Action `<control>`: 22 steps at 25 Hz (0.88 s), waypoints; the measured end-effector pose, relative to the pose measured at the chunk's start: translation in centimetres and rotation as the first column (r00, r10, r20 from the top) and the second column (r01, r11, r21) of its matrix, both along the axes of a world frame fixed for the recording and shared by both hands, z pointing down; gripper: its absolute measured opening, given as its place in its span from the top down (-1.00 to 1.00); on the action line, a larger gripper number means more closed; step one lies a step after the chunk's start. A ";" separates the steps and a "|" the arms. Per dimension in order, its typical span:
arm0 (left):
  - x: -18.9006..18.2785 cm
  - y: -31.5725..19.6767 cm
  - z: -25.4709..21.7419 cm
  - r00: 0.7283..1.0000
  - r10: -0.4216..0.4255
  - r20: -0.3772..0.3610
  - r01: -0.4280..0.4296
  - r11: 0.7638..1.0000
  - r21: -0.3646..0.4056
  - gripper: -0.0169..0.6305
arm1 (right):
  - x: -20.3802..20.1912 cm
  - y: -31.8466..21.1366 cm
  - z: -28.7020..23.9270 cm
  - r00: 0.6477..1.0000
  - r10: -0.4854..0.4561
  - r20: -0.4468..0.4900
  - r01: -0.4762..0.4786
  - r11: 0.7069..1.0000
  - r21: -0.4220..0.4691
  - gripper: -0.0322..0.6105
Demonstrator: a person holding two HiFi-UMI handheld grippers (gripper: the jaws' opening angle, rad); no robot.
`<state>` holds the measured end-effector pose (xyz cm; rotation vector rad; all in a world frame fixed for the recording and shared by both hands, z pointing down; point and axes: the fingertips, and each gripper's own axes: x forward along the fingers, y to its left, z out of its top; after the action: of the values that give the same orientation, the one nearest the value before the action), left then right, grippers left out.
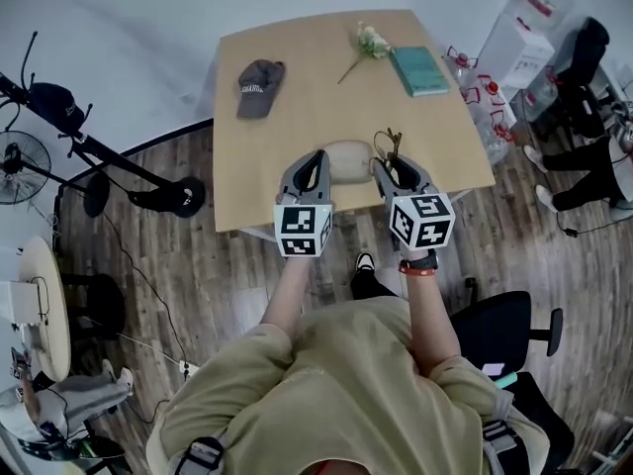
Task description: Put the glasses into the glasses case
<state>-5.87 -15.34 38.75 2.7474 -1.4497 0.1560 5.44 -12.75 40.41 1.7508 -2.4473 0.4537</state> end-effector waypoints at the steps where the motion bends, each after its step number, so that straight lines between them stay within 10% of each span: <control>1: 0.2 -0.9 0.2 1.000 -0.007 0.002 0.007 1.000 -0.005 0.88 | 0.2 -1.0 0.3 1.000 -0.017 -0.003 0.017 1.000 -0.011 0.48; 22: 4.6 -11.4 5.0 0.993 -0.114 0.022 0.115 0.992 -0.057 0.88 | 3.7 -14.5 4.9 0.948 -0.296 0.114 0.306 0.948 -0.083 0.49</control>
<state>-1.28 -26.78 43.71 2.6163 -1.5758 0.2169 9.12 -27.22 45.32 1.3139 -2.6478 0.6293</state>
